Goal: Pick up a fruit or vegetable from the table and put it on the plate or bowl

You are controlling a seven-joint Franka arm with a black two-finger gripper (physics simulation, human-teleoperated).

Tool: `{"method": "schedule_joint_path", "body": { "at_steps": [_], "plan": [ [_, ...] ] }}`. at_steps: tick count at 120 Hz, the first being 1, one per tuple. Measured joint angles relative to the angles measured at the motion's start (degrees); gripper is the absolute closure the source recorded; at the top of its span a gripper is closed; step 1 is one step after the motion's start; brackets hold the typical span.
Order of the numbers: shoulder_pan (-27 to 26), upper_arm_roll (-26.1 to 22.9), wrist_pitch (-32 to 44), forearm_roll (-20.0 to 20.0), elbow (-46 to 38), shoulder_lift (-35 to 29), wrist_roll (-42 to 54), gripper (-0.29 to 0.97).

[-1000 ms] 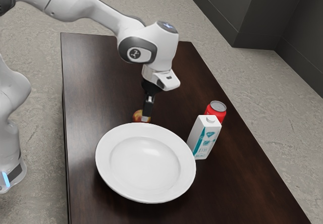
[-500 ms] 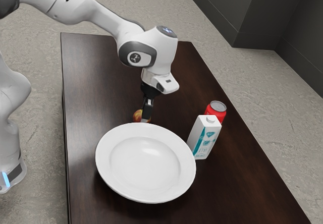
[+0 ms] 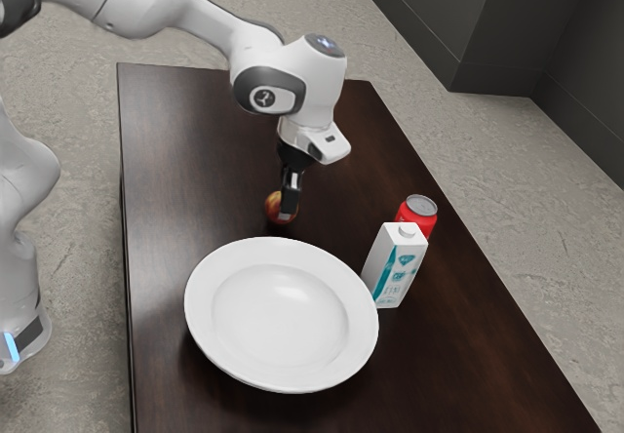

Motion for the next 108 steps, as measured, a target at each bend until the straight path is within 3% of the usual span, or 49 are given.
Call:
{"method": "schedule_joint_path", "body": {
  "at_steps": [22,35,56,66,91,108],
  "plan": [
    [-0.44,-1.22,-9.23,0.71,7.0,0.17,-0.85,0.59],
    [-0.86,-7.75,-15.81,0.53,11.17,-0.32,-1.74,0.58],
    [-0.23,-14.33,-26.6,0.3,11.74,-5.46,-4.45,0.59],
    [4.77,-21.59,-29.6,0.24,10.33,-9.86,-5.71,0.58],
    [10.36,-38.01,-24.56,-0.76,5.39,-14.19,-8.33,0.58],
    [11.3,-41.43,-21.93,-2.03,5.26,-13.23,-9.86,0.58]
  ]
}}
